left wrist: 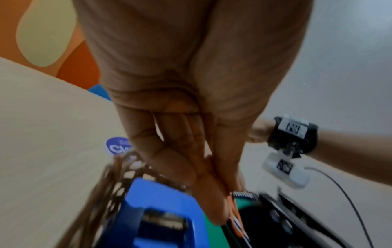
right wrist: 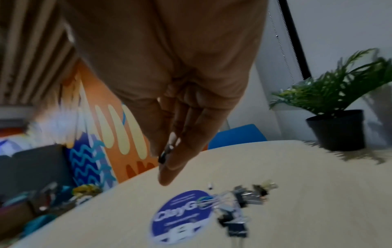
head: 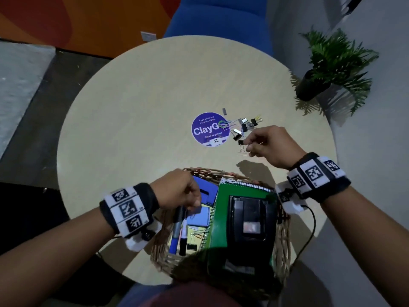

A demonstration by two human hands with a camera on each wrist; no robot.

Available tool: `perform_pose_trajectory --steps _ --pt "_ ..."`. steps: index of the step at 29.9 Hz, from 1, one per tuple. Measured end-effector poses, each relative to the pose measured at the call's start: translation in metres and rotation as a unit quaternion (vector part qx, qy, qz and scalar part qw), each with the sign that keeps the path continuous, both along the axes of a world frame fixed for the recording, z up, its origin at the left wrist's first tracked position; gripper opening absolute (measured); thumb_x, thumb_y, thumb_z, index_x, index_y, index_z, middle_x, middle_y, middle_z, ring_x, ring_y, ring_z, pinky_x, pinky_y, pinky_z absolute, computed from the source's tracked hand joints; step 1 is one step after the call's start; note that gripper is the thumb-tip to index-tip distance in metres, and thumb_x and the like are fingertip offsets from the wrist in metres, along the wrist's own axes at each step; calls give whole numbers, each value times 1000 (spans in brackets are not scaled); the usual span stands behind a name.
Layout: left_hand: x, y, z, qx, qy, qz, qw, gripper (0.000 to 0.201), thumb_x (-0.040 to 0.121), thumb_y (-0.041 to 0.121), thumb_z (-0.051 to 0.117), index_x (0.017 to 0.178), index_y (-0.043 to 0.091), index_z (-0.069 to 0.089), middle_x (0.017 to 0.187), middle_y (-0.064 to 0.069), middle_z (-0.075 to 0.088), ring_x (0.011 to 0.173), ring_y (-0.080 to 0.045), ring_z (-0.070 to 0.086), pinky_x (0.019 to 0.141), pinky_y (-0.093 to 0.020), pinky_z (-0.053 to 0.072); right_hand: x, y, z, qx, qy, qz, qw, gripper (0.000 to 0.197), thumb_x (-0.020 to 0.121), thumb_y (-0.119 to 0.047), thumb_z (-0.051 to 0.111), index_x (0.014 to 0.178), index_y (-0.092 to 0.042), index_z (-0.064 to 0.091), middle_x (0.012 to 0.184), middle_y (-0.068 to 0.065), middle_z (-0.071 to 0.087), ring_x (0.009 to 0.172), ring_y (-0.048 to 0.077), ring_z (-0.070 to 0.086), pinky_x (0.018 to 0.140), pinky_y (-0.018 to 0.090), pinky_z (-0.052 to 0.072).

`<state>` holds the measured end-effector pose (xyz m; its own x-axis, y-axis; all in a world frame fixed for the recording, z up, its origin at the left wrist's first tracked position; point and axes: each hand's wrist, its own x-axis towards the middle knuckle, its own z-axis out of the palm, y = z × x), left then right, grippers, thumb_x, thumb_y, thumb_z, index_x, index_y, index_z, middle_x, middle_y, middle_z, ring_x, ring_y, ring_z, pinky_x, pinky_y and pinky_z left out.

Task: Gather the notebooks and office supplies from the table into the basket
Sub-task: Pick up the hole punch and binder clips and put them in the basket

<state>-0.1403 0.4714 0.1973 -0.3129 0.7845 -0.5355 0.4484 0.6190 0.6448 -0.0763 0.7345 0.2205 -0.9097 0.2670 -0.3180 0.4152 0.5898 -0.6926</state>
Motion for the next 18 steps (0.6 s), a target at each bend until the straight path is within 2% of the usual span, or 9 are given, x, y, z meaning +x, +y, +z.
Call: perform_pose_trajectory --steps 3,5,7,10,13,15,18 --pt "20 -17 -15 -26 -19 -46 998 17 88 18 60 84 14 76 82 3 77 75 -5 70 79 -22 53 18 -40 2 -69 -5 10 998 13 87 0 61 87 -9 71 72 6 70 67 20 70 70 31 57" --pt "20 -24 -20 -31 53 -51 997 21 91 19 53 93 18 74 93 4 77 87 -12 69 83 -28 53 31 -69 -1 -115 -18 22 993 18 89 3 57 89 -9 71 74 10 70 67 18 68 73 34 58" --pt "10 -30 -18 -17 129 -27 991 22 92 23 51 99 22 72 98 2 75 91 -19 67 80 -31 51 44 -97 -3 -144 -36 28 989 21 90 4 53 95 -8 70 74 10 69 67 19 68 74 34 59" --pt "-13 -36 -6 18 161 38 986 19 91 25 55 103 23 70 99 1 75 90 -20 66 77 -28 47 62 -132 -5 -178 -69 41 981 21 91 3 51 102 -5 68 73 11 66 69 26 69 71 33 59" --pt "-37 -32 4 35 161 89 982 21 90 27 58 106 19 70 101 1 75 90 -17 67 80 -26 46 69 -146 -8 -100 -84 121 984 21 91 -9 56 107 -9 70 87 9 74 84 22 71 79 26 55" --pt "-51 -23 7 38 157 116 980 23 90 28 59 108 17 69 103 0 74 88 -15 65 81 -25 46 68 -143 -8 -45 -94 167 980 23 91 -19 59 111 -12 69 103 8 74 94 17 69 87 28 52" --pt "-71 1 3 31 168 133 976 24 90 28 60 109 16 68 107 -2 72 92 -17 65 84 -28 47 59 -116 -3 5 -73 126 989 24 90 -21 61 110 -13 69 105 6 73 96 18 66 87 26 49"
